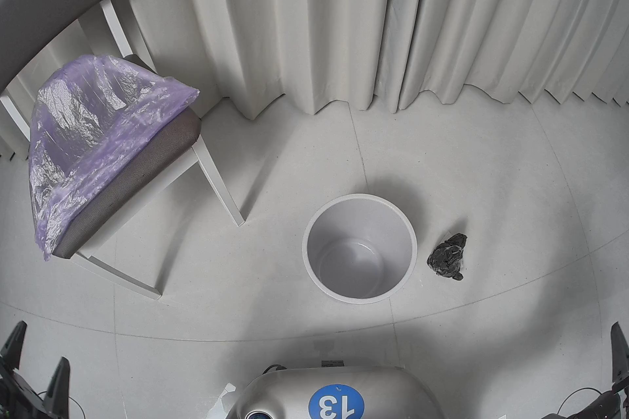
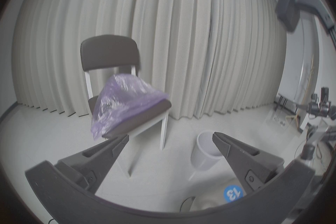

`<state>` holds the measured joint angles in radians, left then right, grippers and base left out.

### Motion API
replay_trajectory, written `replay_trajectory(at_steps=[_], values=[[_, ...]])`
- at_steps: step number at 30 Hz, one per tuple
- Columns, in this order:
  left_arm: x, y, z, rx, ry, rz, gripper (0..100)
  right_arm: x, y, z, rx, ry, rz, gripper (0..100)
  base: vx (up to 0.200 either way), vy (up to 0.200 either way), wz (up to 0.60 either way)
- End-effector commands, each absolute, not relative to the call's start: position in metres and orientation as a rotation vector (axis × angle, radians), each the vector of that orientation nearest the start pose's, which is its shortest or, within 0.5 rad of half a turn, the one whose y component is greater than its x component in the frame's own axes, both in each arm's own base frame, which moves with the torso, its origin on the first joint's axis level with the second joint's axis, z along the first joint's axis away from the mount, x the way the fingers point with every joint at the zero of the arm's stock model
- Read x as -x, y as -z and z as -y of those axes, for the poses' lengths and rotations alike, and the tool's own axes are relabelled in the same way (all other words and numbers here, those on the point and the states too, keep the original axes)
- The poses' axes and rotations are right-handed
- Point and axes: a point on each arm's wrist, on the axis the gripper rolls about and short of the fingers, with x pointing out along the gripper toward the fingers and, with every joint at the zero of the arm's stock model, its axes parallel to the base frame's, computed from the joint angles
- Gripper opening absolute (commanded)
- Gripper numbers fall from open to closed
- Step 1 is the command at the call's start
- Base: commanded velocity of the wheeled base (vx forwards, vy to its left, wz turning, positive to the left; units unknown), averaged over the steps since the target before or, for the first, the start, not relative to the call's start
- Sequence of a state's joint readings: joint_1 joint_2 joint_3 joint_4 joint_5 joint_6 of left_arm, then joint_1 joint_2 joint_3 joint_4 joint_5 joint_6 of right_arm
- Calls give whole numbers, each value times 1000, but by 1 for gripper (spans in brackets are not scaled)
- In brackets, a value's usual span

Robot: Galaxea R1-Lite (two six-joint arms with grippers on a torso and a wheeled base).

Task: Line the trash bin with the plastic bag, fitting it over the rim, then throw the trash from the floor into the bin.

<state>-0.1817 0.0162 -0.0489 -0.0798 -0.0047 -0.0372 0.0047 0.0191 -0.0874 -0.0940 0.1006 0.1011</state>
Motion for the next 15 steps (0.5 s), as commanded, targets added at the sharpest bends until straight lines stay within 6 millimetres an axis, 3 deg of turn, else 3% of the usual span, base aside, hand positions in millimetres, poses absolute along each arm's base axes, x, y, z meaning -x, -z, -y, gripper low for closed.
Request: replay_trajectory(at_steps=[1, 5, 6, 8, 12, 15], values=[[58, -169, -13, 128, 235, 380, 100, 25, -169, -3, -139, -171, 149, 100, 0, 0, 0], [48, -196, -11, -55, 180, 286, 100, -22, -225, -4, -93, -174, 77, 100, 0, 0, 0], [46, -200, -11, -70, 166, 274, 100, -28, -230, -4, -90, -174, 77, 100, 0, 0, 0], [32, -215, -9, -153, 74, 213, 100, -66, -253, -4, -65, -168, 107, 100, 0, 0, 0], [11, -225, -8, -295, -67, 105, 100, -106, -258, -5, -53, -162, 150, 100, 0, 0, 0], [-3, -224, -7, -374, -136, 22, 100, -114, -244, -6, -79, -173, 128, 100, 0, 0, 0]])
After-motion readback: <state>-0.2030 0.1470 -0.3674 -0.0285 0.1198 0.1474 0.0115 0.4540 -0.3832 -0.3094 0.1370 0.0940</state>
